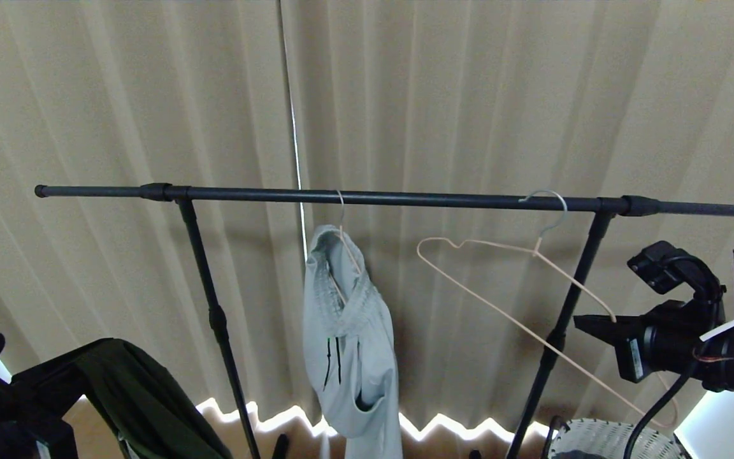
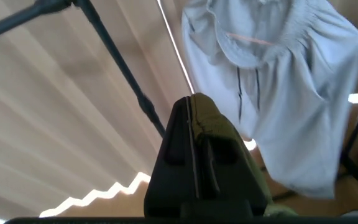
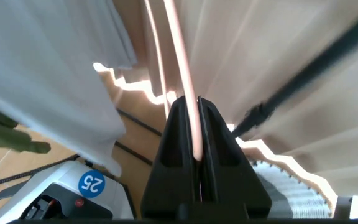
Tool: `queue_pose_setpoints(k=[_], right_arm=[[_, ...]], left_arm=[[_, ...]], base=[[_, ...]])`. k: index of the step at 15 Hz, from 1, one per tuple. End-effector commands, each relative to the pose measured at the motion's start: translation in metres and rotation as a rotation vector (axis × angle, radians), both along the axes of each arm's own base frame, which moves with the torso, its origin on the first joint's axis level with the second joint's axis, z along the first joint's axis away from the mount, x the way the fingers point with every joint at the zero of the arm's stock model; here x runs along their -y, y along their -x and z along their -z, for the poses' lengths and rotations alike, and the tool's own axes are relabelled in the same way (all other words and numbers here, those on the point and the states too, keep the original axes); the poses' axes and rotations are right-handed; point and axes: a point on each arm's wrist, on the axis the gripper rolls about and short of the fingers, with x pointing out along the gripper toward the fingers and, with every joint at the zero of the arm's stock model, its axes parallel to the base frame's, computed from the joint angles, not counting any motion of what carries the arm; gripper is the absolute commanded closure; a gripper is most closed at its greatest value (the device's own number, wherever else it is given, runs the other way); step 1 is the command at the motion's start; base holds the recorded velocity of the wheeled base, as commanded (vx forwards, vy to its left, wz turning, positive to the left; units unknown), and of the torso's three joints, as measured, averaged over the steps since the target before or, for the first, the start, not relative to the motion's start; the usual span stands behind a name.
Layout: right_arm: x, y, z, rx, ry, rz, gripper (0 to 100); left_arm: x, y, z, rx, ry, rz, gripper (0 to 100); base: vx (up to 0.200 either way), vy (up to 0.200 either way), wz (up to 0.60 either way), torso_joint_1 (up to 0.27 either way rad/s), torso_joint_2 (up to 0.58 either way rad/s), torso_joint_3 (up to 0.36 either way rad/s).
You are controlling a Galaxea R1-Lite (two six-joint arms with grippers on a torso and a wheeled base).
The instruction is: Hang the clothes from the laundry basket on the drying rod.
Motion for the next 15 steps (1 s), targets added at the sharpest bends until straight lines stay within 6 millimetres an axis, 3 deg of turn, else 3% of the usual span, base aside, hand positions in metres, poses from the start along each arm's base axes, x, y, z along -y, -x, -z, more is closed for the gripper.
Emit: queue_pose_setpoints(k=[1, 10, 15], right_arm=[[0.0004, 0.0028, -0.0040, 0.019, -0.002, 0.000, 100], [-0.0003, 0.0030, -0.0024, 0.011, -0.002, -0.005, 100], [-0.0008, 0.0036, -0.0016, 0.009, 0.001, -0.007, 100]], left_arm=[[0.0000, 0.0000, 0.0003, -0.001, -0.001, -0.001, 100], [-0.0001, 0.0002, 0.0002, 0.000, 0.000, -0.001, 100], [-0.0003, 0.0007, 0.0010, 0.001, -0.002, -0.001, 100]], base=[[-0.200, 0.000, 0.00, -0.007, -0.01, 0.002], [-0.200, 0.000, 0.00, 0.002, 0.00, 0.004], [0.000, 0.000, 0.00, 0.000, 0.00, 0.000]])
